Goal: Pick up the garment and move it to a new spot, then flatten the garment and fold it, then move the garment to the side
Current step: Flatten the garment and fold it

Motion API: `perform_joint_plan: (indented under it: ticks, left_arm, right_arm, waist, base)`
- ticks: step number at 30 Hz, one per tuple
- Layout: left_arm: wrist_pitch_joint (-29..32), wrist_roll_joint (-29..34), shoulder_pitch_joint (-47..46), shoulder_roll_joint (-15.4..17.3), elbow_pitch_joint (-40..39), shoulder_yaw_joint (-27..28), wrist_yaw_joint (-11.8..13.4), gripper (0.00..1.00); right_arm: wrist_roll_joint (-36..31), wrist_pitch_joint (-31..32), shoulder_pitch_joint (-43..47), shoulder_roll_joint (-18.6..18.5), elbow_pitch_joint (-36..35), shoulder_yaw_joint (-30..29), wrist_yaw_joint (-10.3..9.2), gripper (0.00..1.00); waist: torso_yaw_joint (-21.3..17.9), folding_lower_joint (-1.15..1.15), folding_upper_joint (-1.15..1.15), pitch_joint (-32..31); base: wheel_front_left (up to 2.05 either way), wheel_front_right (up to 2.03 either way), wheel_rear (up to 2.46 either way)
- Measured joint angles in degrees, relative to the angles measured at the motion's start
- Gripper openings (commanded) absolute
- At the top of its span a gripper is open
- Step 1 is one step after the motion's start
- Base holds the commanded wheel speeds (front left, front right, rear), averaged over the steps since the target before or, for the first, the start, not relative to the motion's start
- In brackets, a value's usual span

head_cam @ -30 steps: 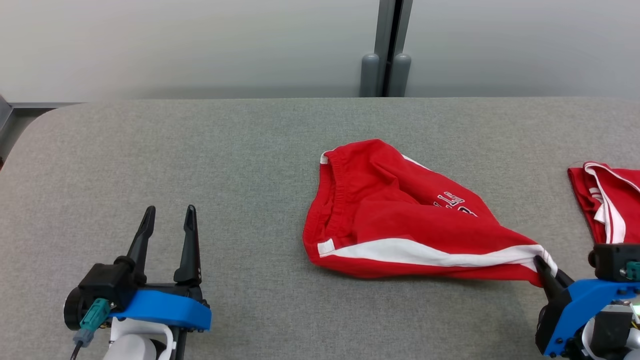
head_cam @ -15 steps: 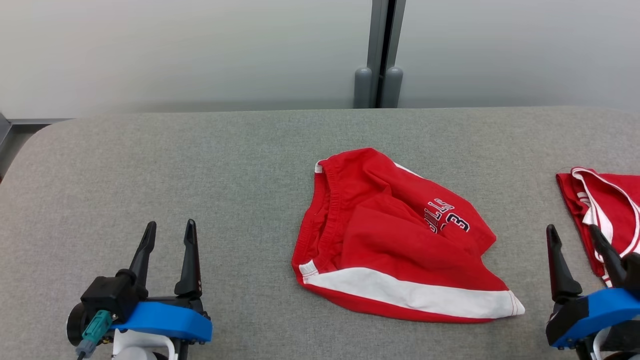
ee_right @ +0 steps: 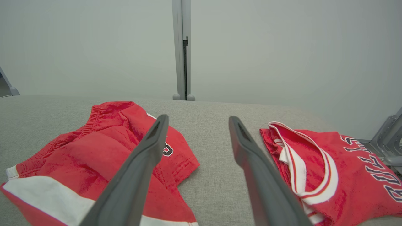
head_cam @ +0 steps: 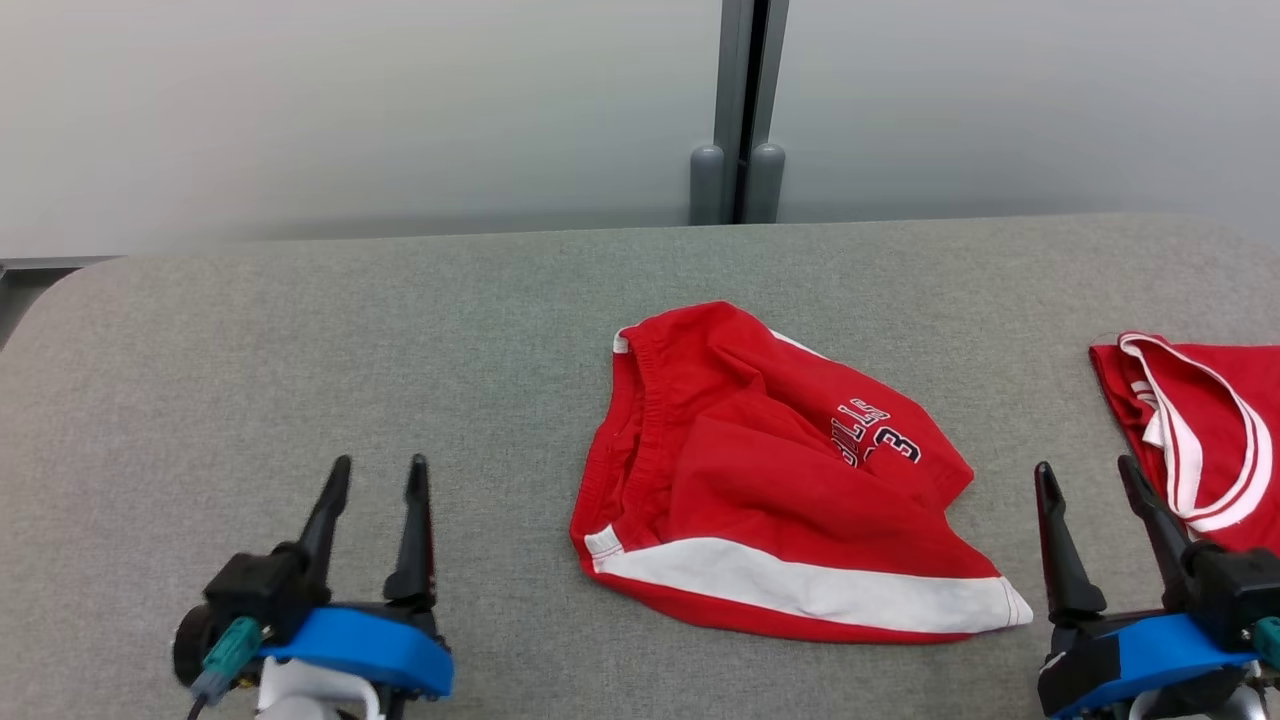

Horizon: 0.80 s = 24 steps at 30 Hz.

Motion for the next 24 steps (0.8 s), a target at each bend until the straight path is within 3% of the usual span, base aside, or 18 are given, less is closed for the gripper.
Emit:
perform_joint_plan:
  ticks: [5, 10, 18, 24]
  left_arm:
    - [5.83, 0.85, -7.44, -2.76, 5.32, -5.55, -2.56, 1.00]
    - [11.22, 2.29, -18.41, -5.11, 16.27, -10.21, -4.08, 1.00]
    - [16.53, 2.36, -28.05, -6.35, 29.96, -10.91, -3.91, 1.00]
    - [19.62, 2.65, -32.61, -5.52, 37.77, -10.12, 0.40, 1.00]
  right_arm:
    - [0.51, 0.02, -0.69, 0.05, 0.71, 1.53, 0.00, 1.00]
    - [1.33, -0.03, -3.28, 0.11, 1.85, 5.46, 0.01, 1.00]
    - [2.81, -1.12, -6.30, 0.11, 3.31, 9.36, 0.00, 1.00]
    - [3.83, -2.74, -7.97, 0.12, 5.21, 11.56, 0.00, 1.00]
  waist:
    - [-1.05, 0.00, 0.00, 1.12]
    - [-4.46, 0.00, 0.00, 3.46]
    - [-10.36, 0.01, 0.00, 7.21]
    - [-13.86, 0.01, 0.00, 9.66]
  base:
    - [0.00, 0.00, 0.00]
    - [0.00, 0.00, 0.00]
    - [0.00, 0.00, 0.00]
    - [0.00, 0.00, 0.00]
